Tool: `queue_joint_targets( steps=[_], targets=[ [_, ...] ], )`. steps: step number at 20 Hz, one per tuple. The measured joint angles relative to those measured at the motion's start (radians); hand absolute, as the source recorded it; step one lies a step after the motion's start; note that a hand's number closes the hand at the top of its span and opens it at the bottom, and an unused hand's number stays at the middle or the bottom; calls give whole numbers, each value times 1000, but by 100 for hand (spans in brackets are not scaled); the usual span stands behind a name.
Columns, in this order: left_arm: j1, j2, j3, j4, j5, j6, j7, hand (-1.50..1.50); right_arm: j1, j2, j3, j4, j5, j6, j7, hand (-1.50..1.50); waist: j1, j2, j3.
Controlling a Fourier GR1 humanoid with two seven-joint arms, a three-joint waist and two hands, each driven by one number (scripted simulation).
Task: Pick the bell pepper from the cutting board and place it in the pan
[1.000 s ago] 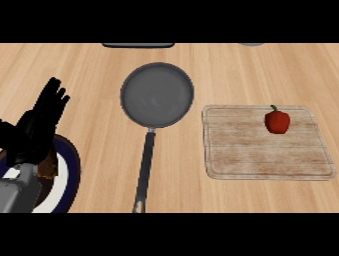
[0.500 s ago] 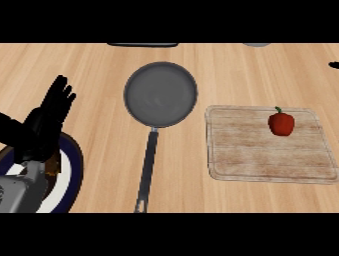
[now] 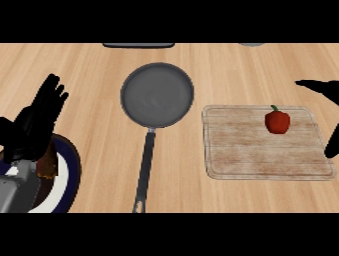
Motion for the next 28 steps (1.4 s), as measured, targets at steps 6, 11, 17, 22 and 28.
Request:
queue_joint_targets(
  steps=[6, 11, 17, 22, 28],
  targets=[
    [33, -20, 9, -9, -15, -13, -19, 0, 5, 23, 29, -85, 114, 50, 92, -150, -8, -2, 0],
    [46, -36, 15, -25, -37, -22, -14, 0, -14, 112, 13, -98, 197, 72, 158, -150, -8, -1, 0],
    [39, -52, 39, -2, -52, -47, -19, 0, -63, 212, -20, -47, 279, 115, 171, -150, -6, -1, 0],
    [28, -63, 61, 2, -54, -62, -8, 0, -47, 279, -21, 21, 375, 89, 174, -150, -6, 0, 0],
    [29, -76, 71, -9, -75, -79, -2, 0, -89, 333, -55, 170, 470, 54, 103, -150, -5, 0, 1]
  ],
)
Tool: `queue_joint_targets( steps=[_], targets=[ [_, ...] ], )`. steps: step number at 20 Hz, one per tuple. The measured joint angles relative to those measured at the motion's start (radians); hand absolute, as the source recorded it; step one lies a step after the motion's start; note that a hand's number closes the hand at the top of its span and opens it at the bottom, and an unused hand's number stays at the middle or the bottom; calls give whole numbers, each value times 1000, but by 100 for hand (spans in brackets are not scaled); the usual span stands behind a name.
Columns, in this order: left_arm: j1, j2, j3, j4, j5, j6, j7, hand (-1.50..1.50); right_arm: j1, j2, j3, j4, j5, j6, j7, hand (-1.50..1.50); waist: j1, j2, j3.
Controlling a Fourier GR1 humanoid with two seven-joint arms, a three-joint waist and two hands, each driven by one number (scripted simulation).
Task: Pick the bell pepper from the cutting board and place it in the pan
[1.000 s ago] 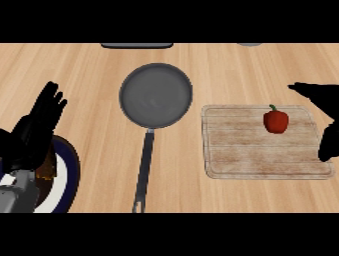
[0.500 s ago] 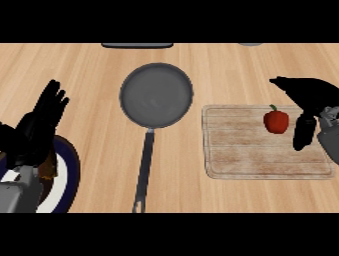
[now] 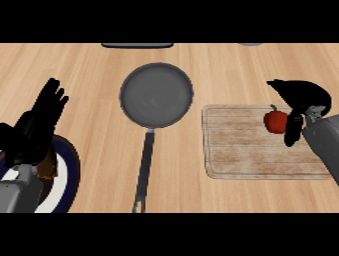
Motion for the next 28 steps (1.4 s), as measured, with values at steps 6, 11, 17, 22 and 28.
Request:
queue_joint_targets(
  steps=[6, 11, 17, 22, 28],
  targets=[
    [17, -27, -2, -38, -30, 10, 23, 0, 4, 22, -35, 86, 69, -17, -75, -150, -1, -1, 0],
    [14, -35, 20, 8, -35, -19, -12, 0, -13, 54, -54, 195, 130, -72, -146, -150, 0, 0, 0],
    [8, -53, 27, -8, -52, -20, 2, 0, -49, 101, -98, 311, 183, -134, -205, -150, 1, 0, 0],
    [7, -56, 40, -17, -53, -33, 16, 0, -74, 138, -126, 386, 212, -148, -228, 150, 2, 0, 0],
    [-1, -68, 39, -15, -69, -35, 18, 0, -99, 169, -126, 499, 260, -250, -339, 150, 6, -2, -4]
  ],
)
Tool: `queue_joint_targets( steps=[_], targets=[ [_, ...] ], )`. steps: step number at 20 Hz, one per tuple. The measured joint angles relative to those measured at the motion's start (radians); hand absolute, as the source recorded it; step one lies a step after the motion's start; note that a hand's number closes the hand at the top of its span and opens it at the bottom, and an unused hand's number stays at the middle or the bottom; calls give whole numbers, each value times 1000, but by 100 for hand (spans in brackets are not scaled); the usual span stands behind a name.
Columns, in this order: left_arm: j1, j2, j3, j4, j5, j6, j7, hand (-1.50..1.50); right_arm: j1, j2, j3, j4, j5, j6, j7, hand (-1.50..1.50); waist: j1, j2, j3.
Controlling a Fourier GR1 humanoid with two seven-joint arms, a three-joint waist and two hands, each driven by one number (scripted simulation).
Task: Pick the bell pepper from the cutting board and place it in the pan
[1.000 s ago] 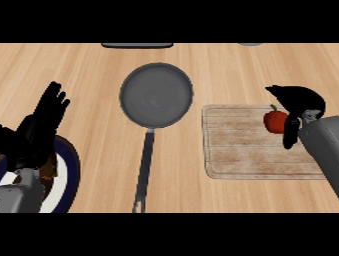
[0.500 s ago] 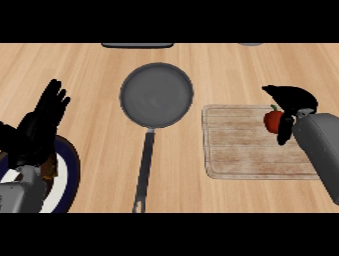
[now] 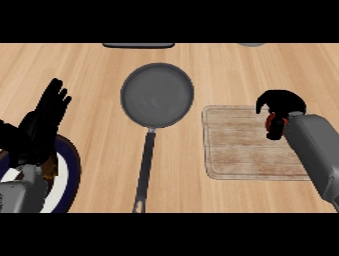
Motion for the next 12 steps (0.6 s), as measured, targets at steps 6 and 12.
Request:
queue_joint_targets(
  steps=[6, 12],
  targets=[
    [-4, -8, 5, -28, -6, 0, 28, 0, -17, -9, -37, 78, 18, -74, -104, 150, 0, -2, -1],
    [-26, -2, 29, -7, -5, -7, 41, 0, 14, -3, -66, 21, 22, -125, -102, 150, -9, -2, 0]
  ],
)
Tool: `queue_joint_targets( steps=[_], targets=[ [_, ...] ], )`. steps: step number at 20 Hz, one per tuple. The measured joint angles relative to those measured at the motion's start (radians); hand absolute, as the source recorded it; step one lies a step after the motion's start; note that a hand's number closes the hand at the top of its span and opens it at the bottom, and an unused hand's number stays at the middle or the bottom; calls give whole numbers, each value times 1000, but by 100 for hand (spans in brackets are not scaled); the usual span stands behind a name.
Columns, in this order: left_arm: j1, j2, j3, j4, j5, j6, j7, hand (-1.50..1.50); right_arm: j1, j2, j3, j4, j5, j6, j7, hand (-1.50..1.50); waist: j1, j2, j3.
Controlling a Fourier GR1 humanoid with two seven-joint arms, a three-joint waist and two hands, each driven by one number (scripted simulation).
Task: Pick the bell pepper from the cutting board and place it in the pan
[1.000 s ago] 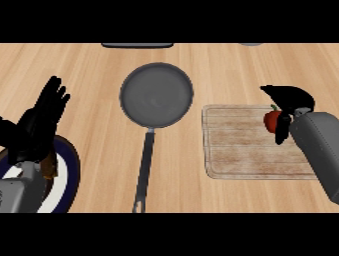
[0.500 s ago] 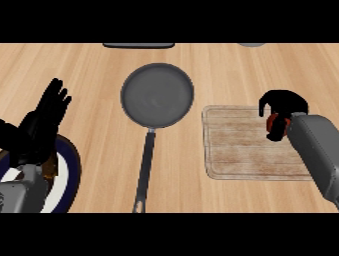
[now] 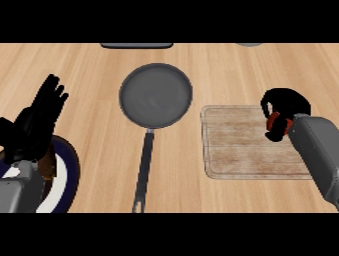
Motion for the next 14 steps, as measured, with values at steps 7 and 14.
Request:
queue_joint_targets(
  steps=[7, 14],
  targets=[
    [-28, -18, -43, 14, -1, -29, -4, 0, -123, 283, 73, -89, -13, -77, 349, 150, 94, 4, 1],
    [-74, -42, -98, 38, -12, -50, 4, 0, -350, 352, 218, -166, 31, -159, 707, 150, 185, 2, -3]
  ],
)
